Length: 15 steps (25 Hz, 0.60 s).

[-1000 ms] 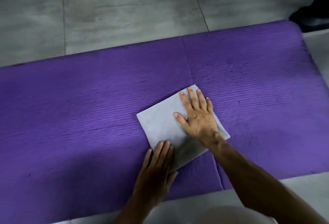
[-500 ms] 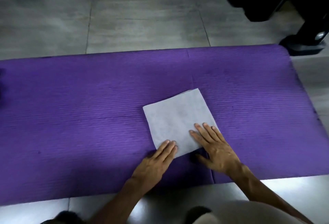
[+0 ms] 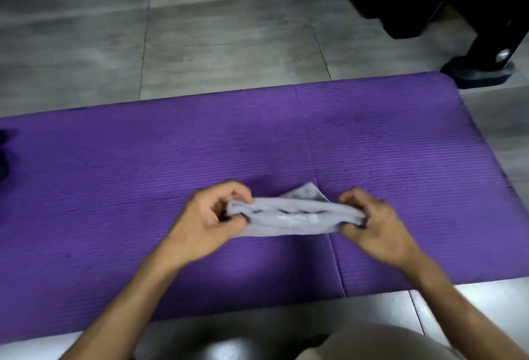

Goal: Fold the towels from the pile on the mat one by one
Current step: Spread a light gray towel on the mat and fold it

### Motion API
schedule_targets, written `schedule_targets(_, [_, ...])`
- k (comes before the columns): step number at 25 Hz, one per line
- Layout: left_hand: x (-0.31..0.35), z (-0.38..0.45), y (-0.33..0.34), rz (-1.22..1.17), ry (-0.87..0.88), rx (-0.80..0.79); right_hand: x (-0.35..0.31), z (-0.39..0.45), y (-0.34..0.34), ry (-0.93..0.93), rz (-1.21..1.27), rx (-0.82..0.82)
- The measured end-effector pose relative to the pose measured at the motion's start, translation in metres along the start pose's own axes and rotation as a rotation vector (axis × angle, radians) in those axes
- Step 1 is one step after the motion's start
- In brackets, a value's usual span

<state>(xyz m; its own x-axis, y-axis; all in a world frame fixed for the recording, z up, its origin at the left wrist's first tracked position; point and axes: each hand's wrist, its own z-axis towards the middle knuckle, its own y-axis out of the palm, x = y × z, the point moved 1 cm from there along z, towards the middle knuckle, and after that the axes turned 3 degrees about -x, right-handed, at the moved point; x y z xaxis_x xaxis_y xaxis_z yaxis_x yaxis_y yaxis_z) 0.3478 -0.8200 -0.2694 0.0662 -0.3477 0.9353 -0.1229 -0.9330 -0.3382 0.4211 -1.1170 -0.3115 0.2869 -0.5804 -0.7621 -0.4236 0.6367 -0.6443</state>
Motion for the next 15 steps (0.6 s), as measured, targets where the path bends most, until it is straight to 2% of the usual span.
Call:
schedule_targets(3, [0.001, 0.011, -0.024, -0.176, -0.081, 0.039, -0.025, 0.019, -0.045, 0.055, 0.395, -0.149])
schedule_targets(5, [-0.026, 0.014, -0.023, -0.169, -0.232, 0.005, -0.021, 0.04, -0.033, 0.159, 0.5, -0.224])
schedule_targets(7, [-0.067, 0.01, -0.014, -0.098, -0.391, -0.04, -0.002, 0.056, 0.006, 0.306, 0.413, -0.207])
schedule_targets(8, [-0.088, 0.007, -0.009, -0.015, -0.434, -0.073, 0.015, 0.06, 0.028, 0.352, 0.278, -0.179])
schedule_targets(10, [-0.122, 0.002, 0.001, 0.249, -0.416, -0.133, 0.037, 0.062, 0.064, 0.311, -0.004, -0.139])
schedule_targets(11, [-0.13, 0.004, 0.004, 0.336, -0.392, -0.11, 0.043, 0.062, 0.074, 0.275, -0.071, -0.096])
schedule_targets(15, [-0.137, 0.01, 0.009, 0.399, -0.36, -0.004, 0.048, 0.071, 0.08, 0.33, -0.002, 0.067])
